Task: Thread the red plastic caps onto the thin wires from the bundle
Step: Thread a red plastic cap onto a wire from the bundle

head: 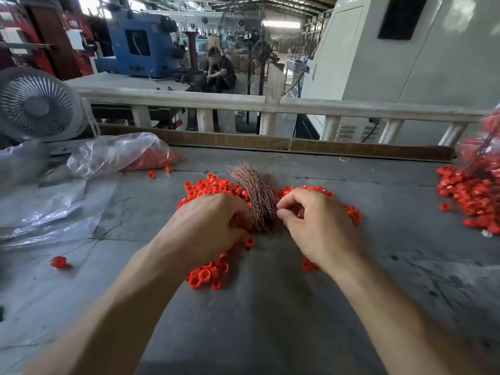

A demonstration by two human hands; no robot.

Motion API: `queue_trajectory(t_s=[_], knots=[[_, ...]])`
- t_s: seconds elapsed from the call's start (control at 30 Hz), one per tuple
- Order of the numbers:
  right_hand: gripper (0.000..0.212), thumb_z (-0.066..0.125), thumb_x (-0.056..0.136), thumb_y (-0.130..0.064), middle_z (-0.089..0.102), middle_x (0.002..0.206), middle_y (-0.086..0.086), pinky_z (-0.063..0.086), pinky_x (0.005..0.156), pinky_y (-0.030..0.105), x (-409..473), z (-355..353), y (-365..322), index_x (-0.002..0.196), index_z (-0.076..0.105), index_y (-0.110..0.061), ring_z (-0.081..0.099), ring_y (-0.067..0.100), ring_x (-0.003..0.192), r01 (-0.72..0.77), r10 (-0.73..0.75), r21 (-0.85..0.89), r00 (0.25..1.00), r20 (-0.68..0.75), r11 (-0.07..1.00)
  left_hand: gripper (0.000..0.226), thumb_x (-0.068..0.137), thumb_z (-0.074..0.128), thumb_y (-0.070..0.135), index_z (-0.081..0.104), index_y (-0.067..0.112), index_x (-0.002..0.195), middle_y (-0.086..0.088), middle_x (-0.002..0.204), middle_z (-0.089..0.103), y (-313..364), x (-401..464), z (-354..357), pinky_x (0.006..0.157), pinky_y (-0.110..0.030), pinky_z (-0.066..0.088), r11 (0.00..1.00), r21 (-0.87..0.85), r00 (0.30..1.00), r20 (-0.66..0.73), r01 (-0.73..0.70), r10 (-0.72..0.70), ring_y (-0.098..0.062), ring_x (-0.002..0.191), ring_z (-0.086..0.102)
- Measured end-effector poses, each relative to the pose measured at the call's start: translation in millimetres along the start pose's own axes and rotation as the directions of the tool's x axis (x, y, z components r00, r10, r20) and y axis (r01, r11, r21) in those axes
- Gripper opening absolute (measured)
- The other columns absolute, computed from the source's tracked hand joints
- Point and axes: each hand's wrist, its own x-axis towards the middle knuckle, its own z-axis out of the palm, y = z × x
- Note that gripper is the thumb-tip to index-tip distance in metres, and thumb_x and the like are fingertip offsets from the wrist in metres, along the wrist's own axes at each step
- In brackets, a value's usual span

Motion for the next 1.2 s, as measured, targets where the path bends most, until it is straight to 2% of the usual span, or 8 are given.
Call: queue_trajectory(t_s=[0.13,0.33,0.57,0.67,0.8,0.93,1.03,1.2], knots=[[0.01,0.078,0.087,-0.03,0.064,0.085,-0.013,0.047,0.071,0.028,0,7,-3,0.092,0.069,-0.028,0.057,0.004,0.074,0.014,-0.014,0.0,1.0,0.017,1.0,0.02,0.081,0.079,0.045,0.067,0.042,0.096,0.025,0.079,0.05,2,-2,5,0.058,-0.016,0.03,0.995,0.096,1.0,-0.003,0.017,-0.016,-0.001,0.074,0.045],[0.017,0.079,0.085,-0.037,0.061,0.087,-0.01,0.047,0.072,0.031,1,15,-10,0.093,0.068,-0.027,0.058,0.01,0.082,0.048,-0.049,-0.041,0.998,-0.032,0.998,0.02,0.083,0.078,0.042,0.07,0.039,0.101,0.018,0.099,0.061,3,-2,6,0.077,-0.03,0.048,0.994,0.095,0.999,-0.009,0.047,-0.046,-0.008,0.096,0.058],[0.01,0.075,0.09,-0.031,0.062,0.084,-0.008,0.044,0.067,0.033,1,19,-11,0.086,0.069,-0.024,0.056,0.014,0.079,0.073,-0.077,-0.044,0.992,-0.1,0.996,0.01,0.083,0.075,0.037,0.069,0.035,0.091,0.016,0.092,0.066,5,-2,7,0.075,-0.035,0.054,0.997,0.067,0.998,-0.037,0.044,-0.042,-0.007,0.086,0.06],[0.009,0.075,0.089,-0.028,0.06,0.081,-0.009,0.044,0.065,0.032,0,15,-14,0.084,0.069,-0.024,0.053,0.012,0.073,0.097,-0.097,-0.008,0.979,-0.179,0.995,0.007,0.082,0.077,0.033,0.07,0.034,0.085,0.017,0.084,0.068,1,0,6,0.071,-0.028,0.053,0.996,-0.051,0.991,-0.11,0.073,-0.078,-0.001,0.079,0.06],[0.009,0.075,0.089,-0.02,0.063,0.082,-0.004,0.049,0.071,0.037,-1,9,-19,0.083,0.069,-0.017,0.059,0.017,0.076,0.167,-0.139,0.086,0.953,-0.269,0.982,0.011,0.081,0.083,0.027,0.072,0.03,0.08,0.02,0.075,0.069,1,4,5,0.061,-0.007,0.042,0.952,-0.299,0.959,-0.246,0.061,-0.139,0.008,0.075,0.061],[0.01,0.073,0.09,-0.016,0.063,0.082,-0.003,0.05,0.07,0.034,-1,5,-24,0.083,0.067,-0.014,0.059,0.016,0.072,0.215,-0.152,0.165,0.933,-0.327,0.963,0.011,0.084,0.082,0.019,0.074,0.026,0.084,0.011,0.077,0.075,9,3,3,0.066,-0.022,0.056,0.802,-0.597,0.949,-0.264,-0.021,-0.172,-0.004,0.067,0.07],[0.007,0.073,0.09,-0.015,0.063,0.084,-0.004,0.048,0.069,0.025,-2,3,-25,0.085,0.068,-0.013,0.059,0.012,0.074,0.261,-0.193,0.17,0.921,-0.338,0.95,0.009,0.091,0.075,0.014,0.072,0.01,0.099,-0.007,0.089,0.078,17,0,-2,0.07,-0.032,0.062,0.501,-0.86,0.973,-0.185,-0.092,-0.138,-0.021,0.083,0.077],[0.008,0.075,0.091,-0.015,0.062,0.091,-0.004,0.046,0.074,0.019,-2,2,-26,0.086,0.069,-0.012,0.059,0.01,0.083,0.342,-0.266,0.171,0.896,-0.355,0.924,0.024,0.09,0.067,0.017,0.065,-0.002,0.105,-0.016,0.099,0.075,22,0,0,0.082,-0.037,0.062,0.226,-0.972,0.987,-0.1,-0.07,-0.124,-0.028,0.095,0.074]])
